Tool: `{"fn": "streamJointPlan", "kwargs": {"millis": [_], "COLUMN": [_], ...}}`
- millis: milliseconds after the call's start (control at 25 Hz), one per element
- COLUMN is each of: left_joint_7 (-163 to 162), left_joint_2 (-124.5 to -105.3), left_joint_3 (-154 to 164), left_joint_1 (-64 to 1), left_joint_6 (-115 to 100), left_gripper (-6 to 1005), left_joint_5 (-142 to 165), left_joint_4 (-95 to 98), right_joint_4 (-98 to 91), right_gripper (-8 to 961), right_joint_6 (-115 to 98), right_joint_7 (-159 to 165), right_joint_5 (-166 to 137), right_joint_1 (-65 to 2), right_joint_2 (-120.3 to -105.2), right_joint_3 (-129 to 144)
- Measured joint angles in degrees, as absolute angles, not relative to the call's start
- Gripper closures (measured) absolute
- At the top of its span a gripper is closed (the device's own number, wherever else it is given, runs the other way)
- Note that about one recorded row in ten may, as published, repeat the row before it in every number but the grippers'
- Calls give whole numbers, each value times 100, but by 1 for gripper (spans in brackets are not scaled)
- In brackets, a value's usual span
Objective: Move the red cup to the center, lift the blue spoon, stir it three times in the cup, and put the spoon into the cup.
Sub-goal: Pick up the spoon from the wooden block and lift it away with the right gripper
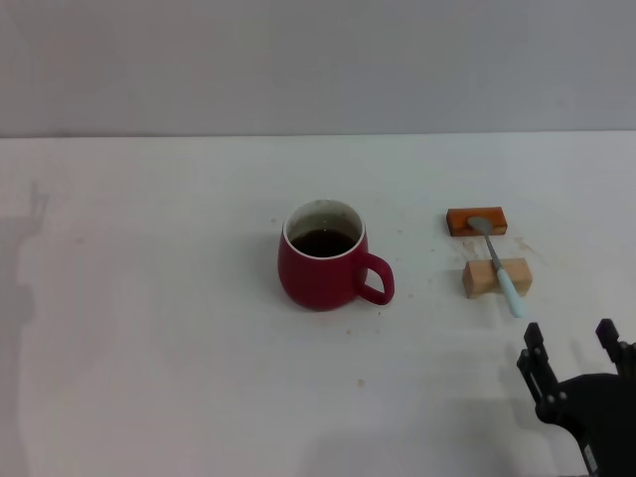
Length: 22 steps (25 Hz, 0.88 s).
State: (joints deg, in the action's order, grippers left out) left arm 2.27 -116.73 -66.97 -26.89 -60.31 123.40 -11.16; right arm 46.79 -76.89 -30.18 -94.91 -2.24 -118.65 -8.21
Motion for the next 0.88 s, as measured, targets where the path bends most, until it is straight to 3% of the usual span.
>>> {"fn": "streamJointPlan", "kwargs": {"millis": [880], "left_joint_7": [229], "left_joint_2": [-11663], "left_joint_3": [-6721], "left_joint_1": [-2655], "left_joint_6": [-6095], "left_gripper": [138], "left_joint_5": [12340], "left_joint_4": [-1116], "right_joint_4": [4117], "right_gripper": [228], "right_joint_6": [-6674], "right_joint_7": [-2795], "right_joint_5": [-9068], "right_joint_1": [-1064], "right_joint_2": [-11894], "right_joint_3": [-892]}}
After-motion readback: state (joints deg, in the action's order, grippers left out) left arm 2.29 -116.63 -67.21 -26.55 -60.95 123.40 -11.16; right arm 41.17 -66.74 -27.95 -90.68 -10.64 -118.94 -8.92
